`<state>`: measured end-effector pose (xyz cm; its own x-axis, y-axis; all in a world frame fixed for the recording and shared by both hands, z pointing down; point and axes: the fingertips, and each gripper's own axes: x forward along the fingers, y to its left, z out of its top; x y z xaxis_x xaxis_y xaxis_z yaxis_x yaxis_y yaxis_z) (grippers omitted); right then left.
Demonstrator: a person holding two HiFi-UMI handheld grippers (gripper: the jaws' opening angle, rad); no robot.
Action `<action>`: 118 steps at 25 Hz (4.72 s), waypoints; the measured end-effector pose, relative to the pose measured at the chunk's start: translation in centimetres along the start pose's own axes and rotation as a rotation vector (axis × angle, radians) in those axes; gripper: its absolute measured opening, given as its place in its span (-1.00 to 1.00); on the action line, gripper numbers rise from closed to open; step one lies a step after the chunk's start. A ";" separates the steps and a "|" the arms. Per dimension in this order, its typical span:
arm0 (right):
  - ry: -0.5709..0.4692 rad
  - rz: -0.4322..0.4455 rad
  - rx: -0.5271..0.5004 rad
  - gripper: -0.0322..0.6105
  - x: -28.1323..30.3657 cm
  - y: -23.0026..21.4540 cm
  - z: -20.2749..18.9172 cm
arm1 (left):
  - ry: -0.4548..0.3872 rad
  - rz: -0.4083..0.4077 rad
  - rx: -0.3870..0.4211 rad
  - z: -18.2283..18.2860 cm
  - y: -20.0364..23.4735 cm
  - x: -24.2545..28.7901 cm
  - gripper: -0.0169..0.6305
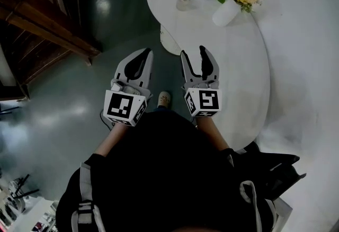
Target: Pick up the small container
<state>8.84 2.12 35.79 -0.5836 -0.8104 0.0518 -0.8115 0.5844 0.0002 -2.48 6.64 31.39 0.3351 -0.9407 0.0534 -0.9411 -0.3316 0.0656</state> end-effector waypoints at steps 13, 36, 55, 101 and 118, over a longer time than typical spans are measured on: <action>0.030 0.031 0.017 -0.12 4.3 -3.0 -1.8 | 0.018 0.033 0.009 -0.7 1.4 4.5 -0.92; 0.089 -0.108 0.017 -0.06 20.7 -8.0 -4.0 | 0.145 -0.184 0.038 -2.6 11.8 20.2 -0.92; 0.159 -0.258 0.003 0.01 25.6 -9.3 -8.3 | 0.235 -0.452 0.020 -6.2 13.9 28.0 -0.92; 0.332 -0.193 0.056 0.14 31.5 -14.1 -21.3 | 0.399 -0.392 -0.016 -16.9 12.2 32.3 -0.92; 0.304 -0.195 0.065 0.14 30.6 -14.3 -17.5 | 0.360 -0.402 -0.008 -14.9 11.7 32.1 -0.92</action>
<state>3.13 -30.33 54.84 -0.3896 -0.8512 0.3518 -0.9127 0.4078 -0.0240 -2.08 -26.33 48.68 0.6641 -0.6551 0.3602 -0.7357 -0.6584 0.1590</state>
